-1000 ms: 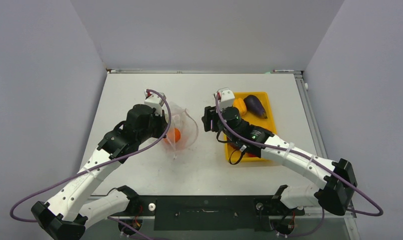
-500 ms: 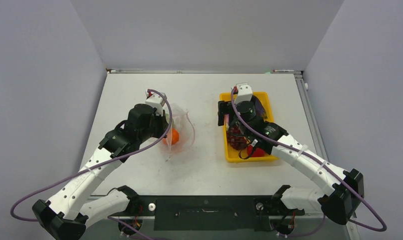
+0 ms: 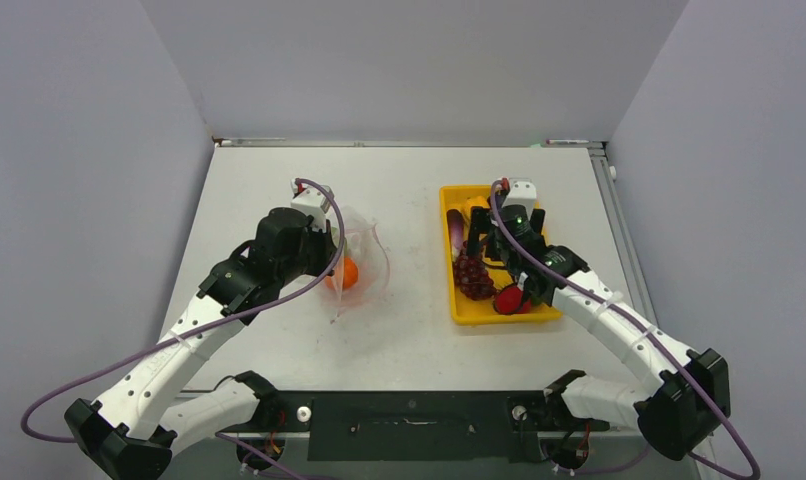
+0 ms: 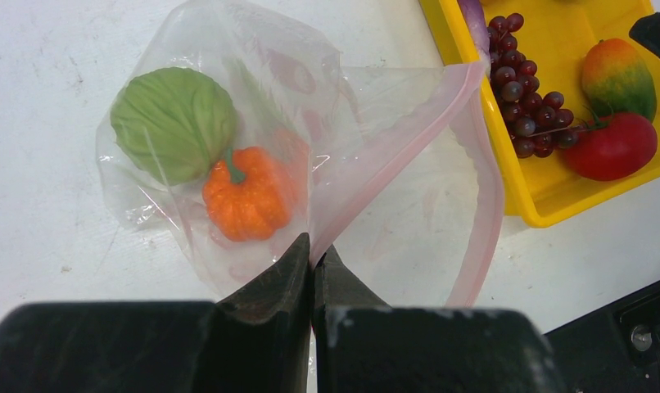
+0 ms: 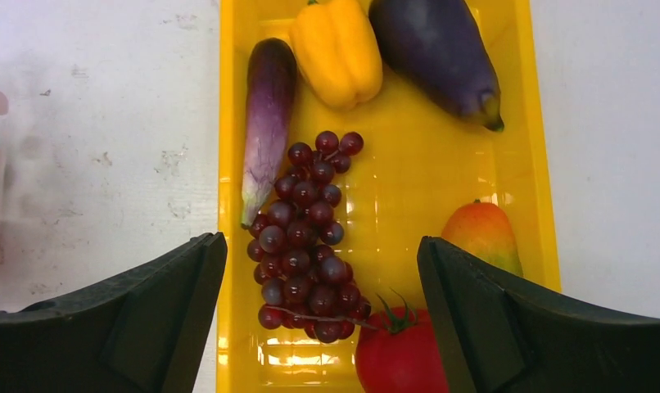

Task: Place the food in the zip-top bag and seal the zipper
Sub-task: Pick up the fake vegetable from the bin.

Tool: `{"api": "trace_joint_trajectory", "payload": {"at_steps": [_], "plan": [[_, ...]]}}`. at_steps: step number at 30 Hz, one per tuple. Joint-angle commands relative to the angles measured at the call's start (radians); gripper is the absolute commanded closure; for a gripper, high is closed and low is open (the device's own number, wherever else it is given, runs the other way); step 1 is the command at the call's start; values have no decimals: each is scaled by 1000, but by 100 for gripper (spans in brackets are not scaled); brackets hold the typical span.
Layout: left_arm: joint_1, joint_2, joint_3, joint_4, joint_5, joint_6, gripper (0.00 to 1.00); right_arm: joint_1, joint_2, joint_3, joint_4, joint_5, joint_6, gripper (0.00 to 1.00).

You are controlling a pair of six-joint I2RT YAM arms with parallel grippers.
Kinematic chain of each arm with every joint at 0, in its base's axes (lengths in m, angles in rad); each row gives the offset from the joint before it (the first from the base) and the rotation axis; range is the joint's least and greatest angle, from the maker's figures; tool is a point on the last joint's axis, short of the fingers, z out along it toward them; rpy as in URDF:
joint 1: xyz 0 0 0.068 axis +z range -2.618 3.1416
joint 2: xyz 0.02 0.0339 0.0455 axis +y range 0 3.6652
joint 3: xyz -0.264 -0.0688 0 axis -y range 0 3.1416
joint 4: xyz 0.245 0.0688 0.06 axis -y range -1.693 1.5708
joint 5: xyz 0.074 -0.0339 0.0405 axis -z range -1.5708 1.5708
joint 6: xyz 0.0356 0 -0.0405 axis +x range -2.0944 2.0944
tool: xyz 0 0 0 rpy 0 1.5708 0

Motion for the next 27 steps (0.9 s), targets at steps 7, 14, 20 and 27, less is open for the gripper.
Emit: {"api": "trace_joint_trajectory", "payload": {"at_steps": [7,14,20,27], "plan": [[5,-5,10,44,2,15,100,-17,-62,-52,-204,135,217,10],[4,-4,10,45,5,15,100,-17,-50,-87,-273,159,280,10],[4,-6,10,46,4,15,100,-17,-23,-114,-293,162,309,10],[4,-6,10,45,2,15,100,-16,7,-159,-303,152,338,10]]}}
